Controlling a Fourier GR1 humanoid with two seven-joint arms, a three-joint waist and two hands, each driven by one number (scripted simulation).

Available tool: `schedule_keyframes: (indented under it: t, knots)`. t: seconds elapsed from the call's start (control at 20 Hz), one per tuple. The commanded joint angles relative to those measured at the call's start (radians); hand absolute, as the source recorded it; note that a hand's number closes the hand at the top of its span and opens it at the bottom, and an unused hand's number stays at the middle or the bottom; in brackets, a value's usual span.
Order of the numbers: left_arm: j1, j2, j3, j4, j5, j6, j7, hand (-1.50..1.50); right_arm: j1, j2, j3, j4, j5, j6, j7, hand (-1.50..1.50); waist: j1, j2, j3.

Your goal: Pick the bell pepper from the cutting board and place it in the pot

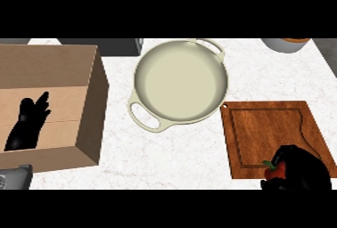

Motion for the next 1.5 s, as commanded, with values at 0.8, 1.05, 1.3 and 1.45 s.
schedule_keyframes:
  t: [0.8, 1.05, 1.3, 1.45]
  knots:
    - [-0.015, -0.039, 0.008, -0.015, -0.041, 0.001, 0.017, 0.0, -0.119, -0.048, 0.114, -0.584, 0.241, 0.024, 0.057, 1.5, 0.001, -0.002, -0.001]
    - [-0.003, -0.038, -0.005, -0.04, -0.047, -0.013, 0.018, 0.0, -0.347, -0.014, 0.176, -0.646, 0.293, 0.088, 0.101, 1.5, 0.017, -0.002, -0.002]
    - [-0.035, -0.013, 0.039, 0.039, -0.02, -0.042, -0.017, 0.0, -0.686, 0.045, 0.164, -0.578, 0.259, 0.313, 0.176, 1.5, 0.012, 0.0, -0.003]
    - [-0.002, -0.035, 0.023, -0.005, -0.028, -0.036, -0.008, 0.0, -0.861, 0.149, 0.157, -0.427, 0.243, 0.397, 0.208, 1.5, 0.016, -0.001, -0.002]
